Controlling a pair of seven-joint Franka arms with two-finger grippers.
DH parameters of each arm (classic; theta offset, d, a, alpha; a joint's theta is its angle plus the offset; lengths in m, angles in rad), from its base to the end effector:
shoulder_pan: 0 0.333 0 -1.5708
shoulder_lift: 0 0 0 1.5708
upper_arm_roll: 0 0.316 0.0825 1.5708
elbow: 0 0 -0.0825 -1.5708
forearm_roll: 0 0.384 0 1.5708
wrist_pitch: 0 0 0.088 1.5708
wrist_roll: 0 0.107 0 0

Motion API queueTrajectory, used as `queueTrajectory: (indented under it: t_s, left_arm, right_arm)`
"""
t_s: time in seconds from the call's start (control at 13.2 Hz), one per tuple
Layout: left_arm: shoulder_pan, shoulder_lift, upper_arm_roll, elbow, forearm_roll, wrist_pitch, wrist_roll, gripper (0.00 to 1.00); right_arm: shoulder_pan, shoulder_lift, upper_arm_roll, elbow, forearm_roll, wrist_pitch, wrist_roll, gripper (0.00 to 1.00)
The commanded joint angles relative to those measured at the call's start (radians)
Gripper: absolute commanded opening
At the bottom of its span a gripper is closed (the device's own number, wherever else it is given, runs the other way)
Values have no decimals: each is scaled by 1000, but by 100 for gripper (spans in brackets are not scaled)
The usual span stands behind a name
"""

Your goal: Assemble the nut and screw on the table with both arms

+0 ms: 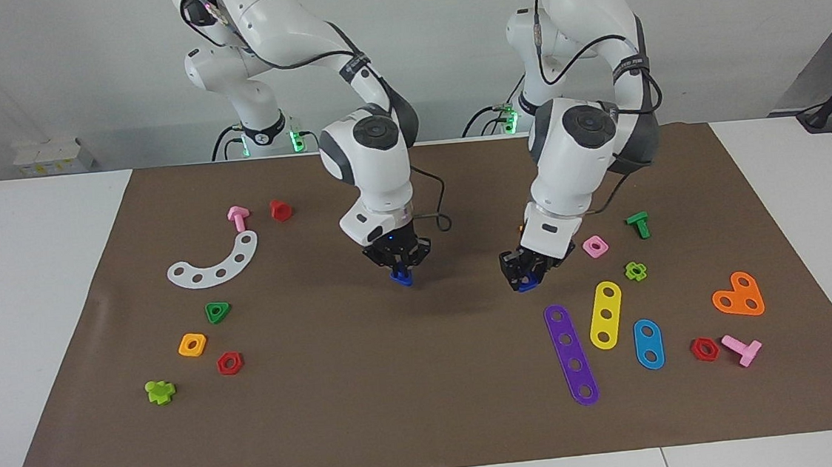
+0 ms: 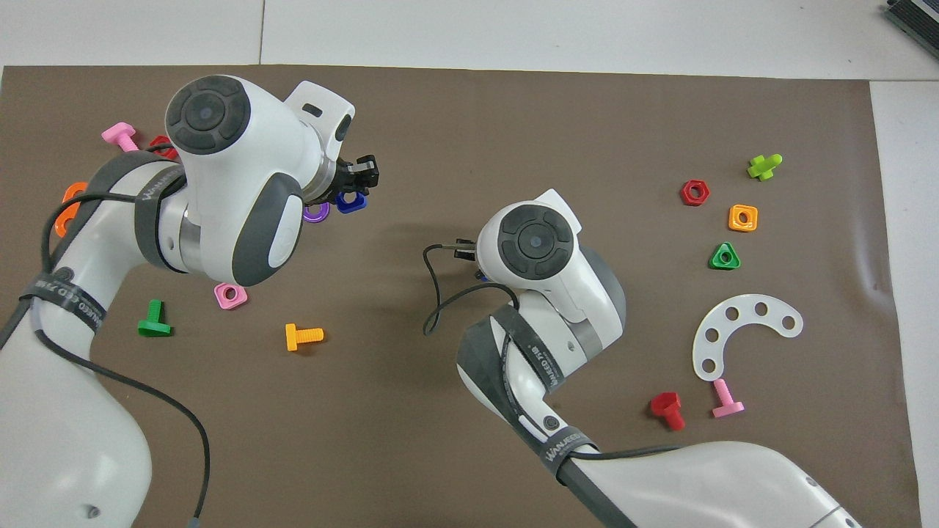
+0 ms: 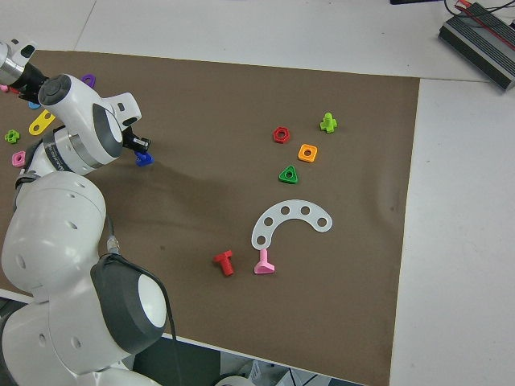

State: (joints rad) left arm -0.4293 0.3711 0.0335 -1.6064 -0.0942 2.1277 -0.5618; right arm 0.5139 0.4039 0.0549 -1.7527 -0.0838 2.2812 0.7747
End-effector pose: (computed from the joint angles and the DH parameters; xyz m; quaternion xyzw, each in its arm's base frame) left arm 0.6246 -0.2685 0.4291 0.9912 0.1028 0.0502 0.0664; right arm 0.5642 0.3544 0.3527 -0.9945 0.0802 -0.0633 0.0212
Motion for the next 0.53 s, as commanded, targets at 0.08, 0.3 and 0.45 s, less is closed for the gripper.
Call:
queueTrajectory:
  t_s: [0.08, 0.3, 0.45]
  left_arm:
    - [-52, 64, 17, 80, -16, 5, -52, 0]
    - [-68, 91, 17, 112, -15, 6, -75, 0]
    - [-71, 97, 17, 112, -16, 15, -75, 0]
  right_arm:
    - [18, 41, -1, 30, -43, -8, 72, 0]
    - [20, 39, -3, 4, -44, -13, 78, 60]
    - [12, 29, -1, -2, -44, -19, 75, 100]
